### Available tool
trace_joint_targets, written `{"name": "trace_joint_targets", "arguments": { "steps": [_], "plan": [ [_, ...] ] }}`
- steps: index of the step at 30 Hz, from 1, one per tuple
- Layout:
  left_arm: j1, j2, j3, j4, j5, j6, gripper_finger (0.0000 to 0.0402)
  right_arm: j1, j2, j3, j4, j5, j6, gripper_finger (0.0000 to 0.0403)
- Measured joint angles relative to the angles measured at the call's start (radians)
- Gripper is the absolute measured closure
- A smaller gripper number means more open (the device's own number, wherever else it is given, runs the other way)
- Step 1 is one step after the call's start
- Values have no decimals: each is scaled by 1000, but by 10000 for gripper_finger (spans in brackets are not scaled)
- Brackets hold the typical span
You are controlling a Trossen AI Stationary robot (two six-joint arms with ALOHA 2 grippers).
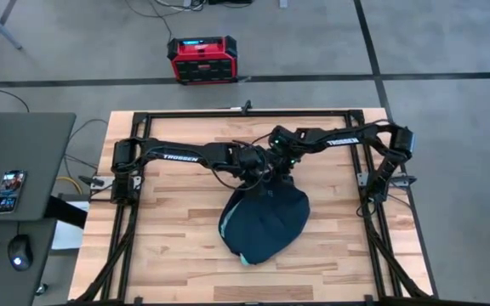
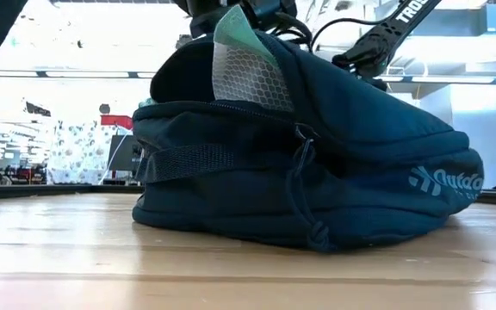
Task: Unpack backpack
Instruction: Close the backpack
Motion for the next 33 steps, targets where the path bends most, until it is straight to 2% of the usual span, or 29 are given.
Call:
{"name": "trace_joint_targets", "arguments": {
  "steps": [10, 23, 27, 31, 33],
  "plan": [
    [-51, -85, 0, -272, -75, -67, 402, -99, -62, 1, -198, -33, -55, 401],
    [-148, -169, 0, -685, -84, -170, 401, -254, -175, 1, -455, -39, -4, 402],
    [-199, -234, 0, -678, -54, -206, 401, -273, -176, 0, -485, -48, 79, 403],
    [-281, -255, 1, -557, 42, -230, 401, -274, -176, 0, -471, -34, 183, 403],
    [-333, -249, -9, -510, 106, -233, 401, -276, -176, -3, -458, 10, 230, 403]
  ]
}}
